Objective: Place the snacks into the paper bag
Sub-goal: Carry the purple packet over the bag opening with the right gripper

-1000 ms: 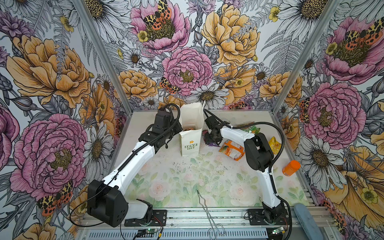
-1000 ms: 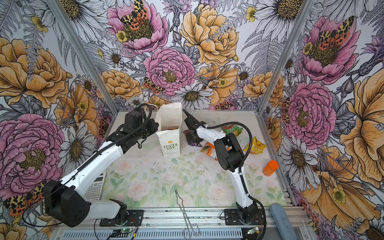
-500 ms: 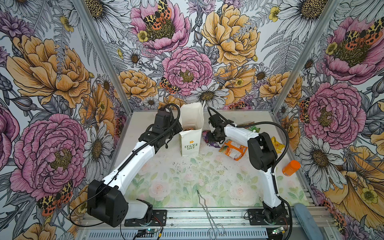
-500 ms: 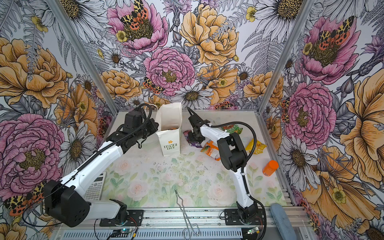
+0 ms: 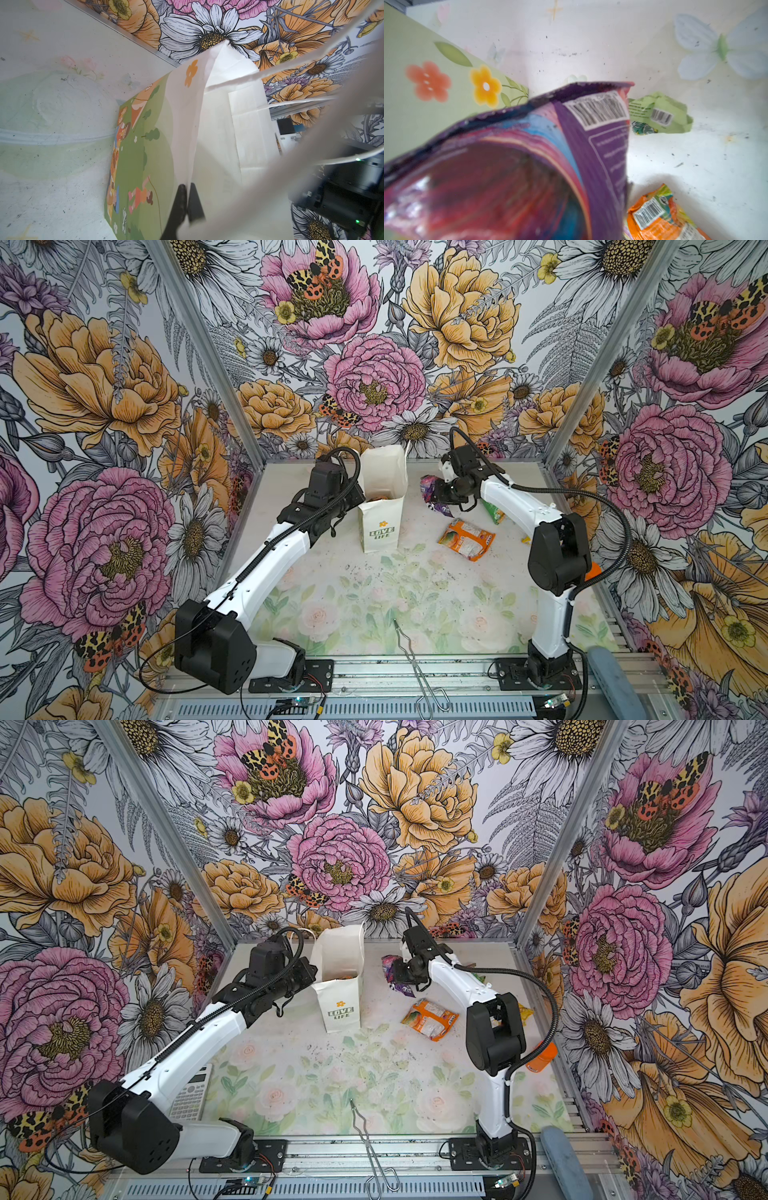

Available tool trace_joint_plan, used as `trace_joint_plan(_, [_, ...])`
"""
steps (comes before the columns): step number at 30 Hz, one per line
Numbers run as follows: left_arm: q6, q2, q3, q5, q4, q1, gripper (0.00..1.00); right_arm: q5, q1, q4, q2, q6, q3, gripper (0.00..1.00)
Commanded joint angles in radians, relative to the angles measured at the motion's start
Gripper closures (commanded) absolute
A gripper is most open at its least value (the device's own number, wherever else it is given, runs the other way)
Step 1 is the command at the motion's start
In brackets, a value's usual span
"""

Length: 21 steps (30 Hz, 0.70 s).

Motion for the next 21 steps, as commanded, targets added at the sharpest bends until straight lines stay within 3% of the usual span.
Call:
trace_joint_plan(1, [-0.017,-0.024,-0.01,0.011,0.024,0.01,1.0,-0.037,0.003,0.019,-0.098,0.012,0.055,1.0])
trace_joint_plan(13, [-0.021,-0.041,-0.018,0.002,0.028,0.007,1.0,-0.05,0.005,0.023,-0.254,0.019,0.246,1.0])
trace_joint_plan(21, [-0.027,-0.038,-0.018,-0.004,0.031,-0.001,1.0,-0.052,0.097,0.114,-0.288,0.038,0.339,1.0])
